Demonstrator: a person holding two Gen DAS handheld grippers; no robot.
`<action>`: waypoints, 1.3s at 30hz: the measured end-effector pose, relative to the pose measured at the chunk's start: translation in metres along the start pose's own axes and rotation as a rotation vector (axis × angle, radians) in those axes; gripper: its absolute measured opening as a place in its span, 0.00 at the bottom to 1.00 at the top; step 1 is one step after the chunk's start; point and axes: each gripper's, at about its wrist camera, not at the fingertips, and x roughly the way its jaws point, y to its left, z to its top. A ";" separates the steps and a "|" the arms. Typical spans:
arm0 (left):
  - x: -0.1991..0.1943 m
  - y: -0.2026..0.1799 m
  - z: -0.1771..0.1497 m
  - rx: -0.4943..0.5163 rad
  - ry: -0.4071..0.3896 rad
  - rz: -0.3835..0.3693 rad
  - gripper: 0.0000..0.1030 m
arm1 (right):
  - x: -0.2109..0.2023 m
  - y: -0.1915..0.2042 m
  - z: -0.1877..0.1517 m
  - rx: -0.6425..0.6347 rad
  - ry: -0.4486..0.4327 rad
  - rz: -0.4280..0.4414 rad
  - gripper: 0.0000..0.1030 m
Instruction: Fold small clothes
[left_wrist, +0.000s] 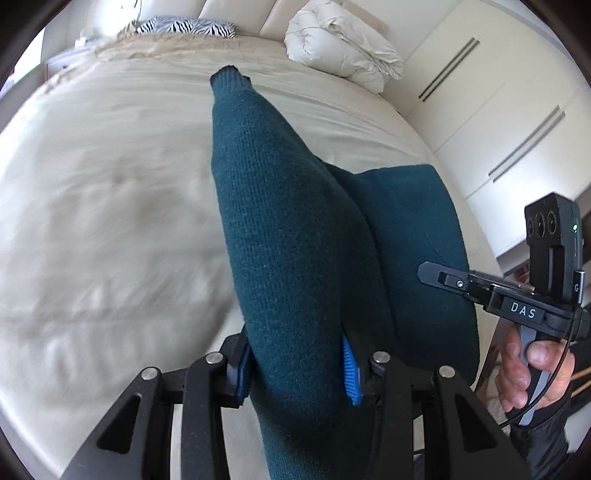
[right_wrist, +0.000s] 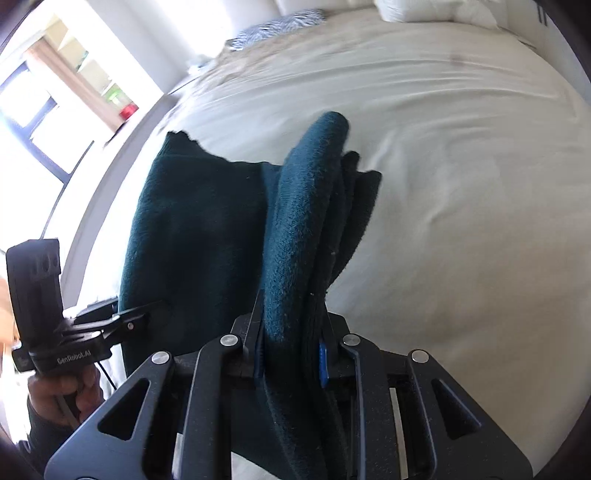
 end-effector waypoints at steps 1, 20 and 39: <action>-0.007 0.000 -0.010 0.000 -0.004 0.005 0.41 | -0.006 0.019 -0.018 -0.029 -0.001 0.001 0.19; -0.045 0.074 -0.094 -0.083 -0.027 0.036 0.41 | 0.055 0.138 -0.109 -0.088 0.007 0.054 0.19; -0.012 0.111 -0.118 -0.224 -0.076 -0.014 0.65 | 0.109 0.048 -0.124 0.164 0.003 0.238 0.39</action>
